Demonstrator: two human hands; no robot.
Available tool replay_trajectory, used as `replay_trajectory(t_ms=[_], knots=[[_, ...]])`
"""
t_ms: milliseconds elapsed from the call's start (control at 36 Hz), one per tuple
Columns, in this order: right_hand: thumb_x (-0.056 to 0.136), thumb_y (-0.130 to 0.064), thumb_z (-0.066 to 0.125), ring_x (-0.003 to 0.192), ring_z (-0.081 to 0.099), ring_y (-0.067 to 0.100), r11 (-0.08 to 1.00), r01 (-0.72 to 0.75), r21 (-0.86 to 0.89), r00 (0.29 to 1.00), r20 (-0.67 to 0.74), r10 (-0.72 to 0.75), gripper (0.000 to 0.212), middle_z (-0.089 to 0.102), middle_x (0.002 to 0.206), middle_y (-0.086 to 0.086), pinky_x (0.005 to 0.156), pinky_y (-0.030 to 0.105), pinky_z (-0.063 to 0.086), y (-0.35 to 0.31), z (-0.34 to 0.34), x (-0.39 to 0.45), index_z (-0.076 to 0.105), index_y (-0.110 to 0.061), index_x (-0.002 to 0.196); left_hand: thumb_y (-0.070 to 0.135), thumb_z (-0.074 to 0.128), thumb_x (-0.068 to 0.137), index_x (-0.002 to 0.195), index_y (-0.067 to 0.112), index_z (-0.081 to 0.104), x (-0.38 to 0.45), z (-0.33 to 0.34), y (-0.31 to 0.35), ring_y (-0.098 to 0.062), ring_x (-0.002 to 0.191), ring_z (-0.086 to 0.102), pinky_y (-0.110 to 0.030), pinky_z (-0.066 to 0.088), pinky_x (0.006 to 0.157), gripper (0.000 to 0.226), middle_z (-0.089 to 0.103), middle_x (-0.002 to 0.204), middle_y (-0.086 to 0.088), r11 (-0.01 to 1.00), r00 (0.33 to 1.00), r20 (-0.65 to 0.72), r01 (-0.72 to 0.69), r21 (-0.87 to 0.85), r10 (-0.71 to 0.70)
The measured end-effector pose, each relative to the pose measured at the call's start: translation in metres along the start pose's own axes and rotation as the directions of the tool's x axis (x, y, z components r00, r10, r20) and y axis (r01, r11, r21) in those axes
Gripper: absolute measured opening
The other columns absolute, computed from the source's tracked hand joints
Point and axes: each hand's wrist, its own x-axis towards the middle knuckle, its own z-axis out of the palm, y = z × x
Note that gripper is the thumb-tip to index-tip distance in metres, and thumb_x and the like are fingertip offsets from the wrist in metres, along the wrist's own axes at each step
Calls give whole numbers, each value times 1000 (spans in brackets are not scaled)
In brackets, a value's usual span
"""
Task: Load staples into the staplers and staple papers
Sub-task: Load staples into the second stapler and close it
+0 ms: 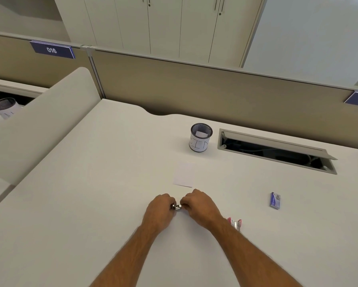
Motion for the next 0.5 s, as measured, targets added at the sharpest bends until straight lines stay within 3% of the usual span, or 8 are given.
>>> replay_trajectory(t_ms=[361,500], knots=[[99,-24,54,98,54,24,997,-49,56,999,-9,49,21,72,97,-2,78,35,42,-3,1,-2,73,-22,108,21,67,89,106,21,75,0,-1,2,-19,98,63,-35,51,84,19,68,105,2,1000,1000,3,7,0,-7],[95,-21,61,108,53,23,987,-76,139,997,21,74,30,70,112,-2,92,37,44,-3,0,-4,67,-26,124,23,69,89,108,20,74,1,-1,2,-19,99,64,-35,52,85,20,68,106,2,1000,1000,8,7,0,-7]])
